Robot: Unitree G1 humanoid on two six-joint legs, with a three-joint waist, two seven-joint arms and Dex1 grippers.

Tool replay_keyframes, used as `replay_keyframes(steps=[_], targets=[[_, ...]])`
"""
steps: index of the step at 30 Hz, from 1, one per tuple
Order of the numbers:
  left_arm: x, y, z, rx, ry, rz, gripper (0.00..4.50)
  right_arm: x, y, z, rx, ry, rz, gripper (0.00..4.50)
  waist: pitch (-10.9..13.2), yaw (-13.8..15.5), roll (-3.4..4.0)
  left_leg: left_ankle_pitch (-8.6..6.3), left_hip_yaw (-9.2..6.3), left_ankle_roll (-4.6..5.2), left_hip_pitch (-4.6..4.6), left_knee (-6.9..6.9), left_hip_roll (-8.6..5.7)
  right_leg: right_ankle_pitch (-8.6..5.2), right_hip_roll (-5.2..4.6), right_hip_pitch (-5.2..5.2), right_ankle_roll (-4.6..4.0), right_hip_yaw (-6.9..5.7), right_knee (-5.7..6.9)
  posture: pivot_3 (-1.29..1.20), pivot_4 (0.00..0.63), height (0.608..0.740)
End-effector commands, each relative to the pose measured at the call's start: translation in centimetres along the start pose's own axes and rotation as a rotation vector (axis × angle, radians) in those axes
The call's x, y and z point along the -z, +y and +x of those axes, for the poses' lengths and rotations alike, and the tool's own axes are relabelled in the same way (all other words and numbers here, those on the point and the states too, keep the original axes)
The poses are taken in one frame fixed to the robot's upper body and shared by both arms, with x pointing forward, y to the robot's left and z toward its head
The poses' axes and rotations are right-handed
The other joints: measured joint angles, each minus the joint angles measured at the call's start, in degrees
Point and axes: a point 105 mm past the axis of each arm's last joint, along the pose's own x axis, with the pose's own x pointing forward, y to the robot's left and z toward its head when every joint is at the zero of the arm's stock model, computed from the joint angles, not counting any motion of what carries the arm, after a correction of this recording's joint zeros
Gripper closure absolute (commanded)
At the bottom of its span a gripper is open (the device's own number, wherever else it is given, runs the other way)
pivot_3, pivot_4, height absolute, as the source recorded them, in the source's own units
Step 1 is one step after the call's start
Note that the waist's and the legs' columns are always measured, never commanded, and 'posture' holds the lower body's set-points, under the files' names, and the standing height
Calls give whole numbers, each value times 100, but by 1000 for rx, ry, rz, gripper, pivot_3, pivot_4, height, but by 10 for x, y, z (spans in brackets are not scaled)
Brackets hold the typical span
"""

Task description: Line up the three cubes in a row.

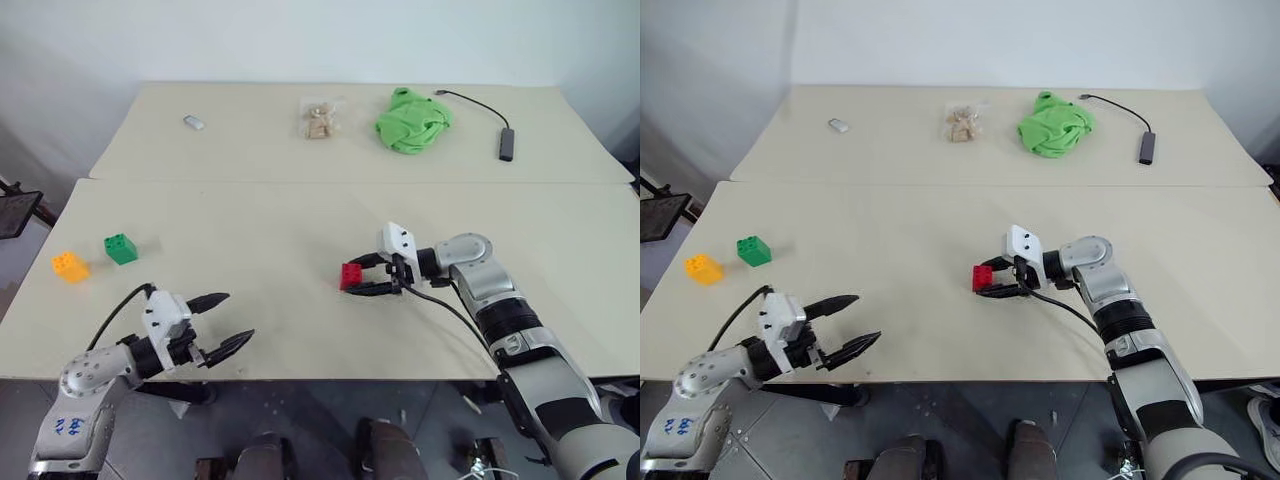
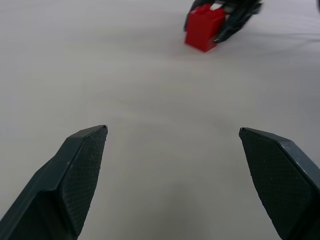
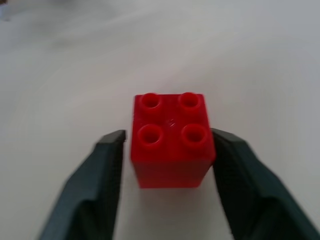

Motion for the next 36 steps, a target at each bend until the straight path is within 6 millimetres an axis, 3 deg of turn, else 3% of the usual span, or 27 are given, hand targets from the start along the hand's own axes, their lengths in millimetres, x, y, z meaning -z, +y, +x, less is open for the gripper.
replay_keyframes(steps=[1, 3, 5, 8, 12, 14, 16, 20, 24, 27, 36], targets=[[-12, 24, -32, -277, -109, -18, 0, -19, -8, -15, 62, -70, -92, 578, 0, -8, 0, 0, 1, 0, 0, -2, 0, 0, 0, 0, 0, 0, -3, 0, 150, 740], [-9, 34, -54, -453, -154, -51, 0, -26, -9, -25, 99, -111, -135, 28, 0, -3, -1, -1, 1, 0, 0, -3, 0, 0, -1, 1, 0, 2, -5, 0, 150, 740], [3, 40, -86, -660, -170, -87, 0, -38, -7, -41, 161, -199, -183, 28, 0, 7, -1, -2, 1, 1, 0, -3, 0, 0, -2, 1, 1, 1, -7, 0, 150, 740], [19, 42, -129, -930, -184, -139, 0, -54, 6, -63, 212, -390, -94, 28, 1, 29, -7, -6, -1, 4, 0, -4, 0, 1, -3, 3, 1, -1, -11, 0, 150, 740], [30, 37, -147, -1071, -201, -201, 0, -50, 28, -72, 292, -493, -4, 28, -3, 147, -17, -11, -4, 10, 0, 4, -2, 0, -6, 11, 0, -3, -16, 0, 150, 740], [31, 37, -149, -1101, -203, -205, 0, -37, 48, -71, 253, -450, -54, 28, -7, 171, -24, -13, -3, 14, 1, 5, -2, 0, -8, 12, -1, 0, -18, 0, 150, 740], [26, 38, -134, -1076, -217, -210, 0, -21, 59, -71, 209, -379, -51, 28, -10, 177, -30, -17, -1, 18, 0, 5, -4, 0, -9, 12, -1, 0, -22, 0, 150, 740], [15, 49, -101, -1048, -239, -220, 0, -14, 58, -73, 233, -353, -86, 28, -10, 166, -30, -17, 4, 22, 7, 8, -7, 2, -11, 11, -4, 11, -23, 0, 150, 740], [4, 85, -66, -1111, -254, -240, 0, -15, 57, -70, 220, -347, -97, 28, -11, 177, -31, -15, 7, 19, 6, 17, -5, 2, -8, 11, -4, 8, -8, 0, 150, 740], [-1, 107, -54, -1207, -248, -254, 0, -15, 64, -64, 171, -319, -86, 28, -13, 177, -34, -14, 4, 17, 1, 27, -6, 3, -8, 13, -3, 0, -3, 0, 150, 740], [-6, 143, -10, -1196, -221, -251, 0, -19, 66, -67, 223, -321, -55, 28, -12, 202, -42, -19, 4, 16, -4, 36, -5, 8, -7, 17, 7, -14, -9, 0, 150, 740]])
